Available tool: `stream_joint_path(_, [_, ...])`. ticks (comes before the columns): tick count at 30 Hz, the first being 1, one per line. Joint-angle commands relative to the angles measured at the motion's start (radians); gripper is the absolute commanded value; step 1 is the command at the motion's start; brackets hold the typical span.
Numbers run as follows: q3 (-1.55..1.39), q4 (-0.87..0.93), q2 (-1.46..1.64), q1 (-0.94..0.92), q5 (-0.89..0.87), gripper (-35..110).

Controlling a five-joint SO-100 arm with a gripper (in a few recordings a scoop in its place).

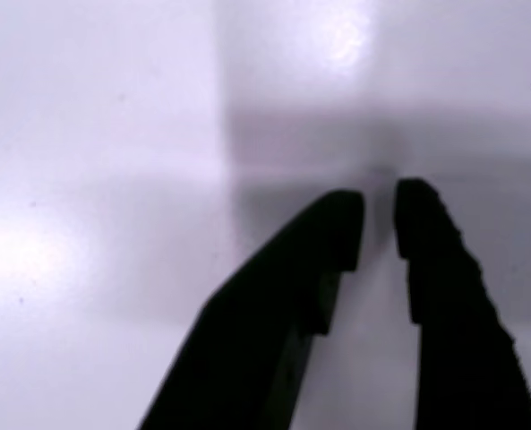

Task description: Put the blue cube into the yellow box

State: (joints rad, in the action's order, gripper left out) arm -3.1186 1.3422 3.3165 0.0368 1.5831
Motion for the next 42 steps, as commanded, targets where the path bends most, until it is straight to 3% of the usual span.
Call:
stream_joint_path(1, [-0.026, 0.014, 0.029, 0.02, 0.005, 0])
stream_joint_path(25, [0.002, -0.043, -0.02, 0.018, 0.077, 0])
stream_joint_path(28, [0.133, -0.146, -0.179, 0.008, 0.081, 1])
stream_joint_path(35, [0.522, -0.36, -0.568, 0.035, -0.015, 17])
stream_joint_path(42, [0.936, -0.4, -0.91, 0.115, -0.118, 32])
